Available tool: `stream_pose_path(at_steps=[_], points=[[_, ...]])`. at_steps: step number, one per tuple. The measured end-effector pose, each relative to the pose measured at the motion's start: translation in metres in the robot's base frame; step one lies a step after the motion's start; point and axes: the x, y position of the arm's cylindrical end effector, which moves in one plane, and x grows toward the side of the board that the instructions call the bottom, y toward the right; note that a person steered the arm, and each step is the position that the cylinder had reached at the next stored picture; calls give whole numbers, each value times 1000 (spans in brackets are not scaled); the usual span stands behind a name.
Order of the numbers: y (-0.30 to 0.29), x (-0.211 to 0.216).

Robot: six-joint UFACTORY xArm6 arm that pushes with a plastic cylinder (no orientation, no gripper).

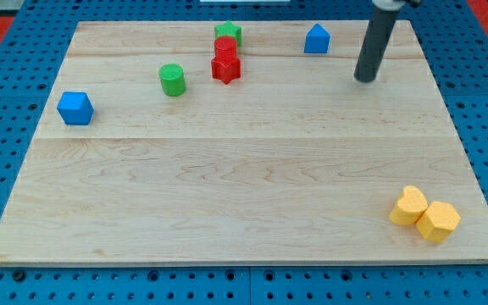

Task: Push blue triangle closer to the blue cube

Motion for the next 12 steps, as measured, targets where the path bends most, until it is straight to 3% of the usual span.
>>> stream_pose_path(at_steps=[1,2,5,7,10,12], points=[[-3,-68],[-10,-103],[-102,-88],[-40,-78],[-78,-60],[-78,-2]])
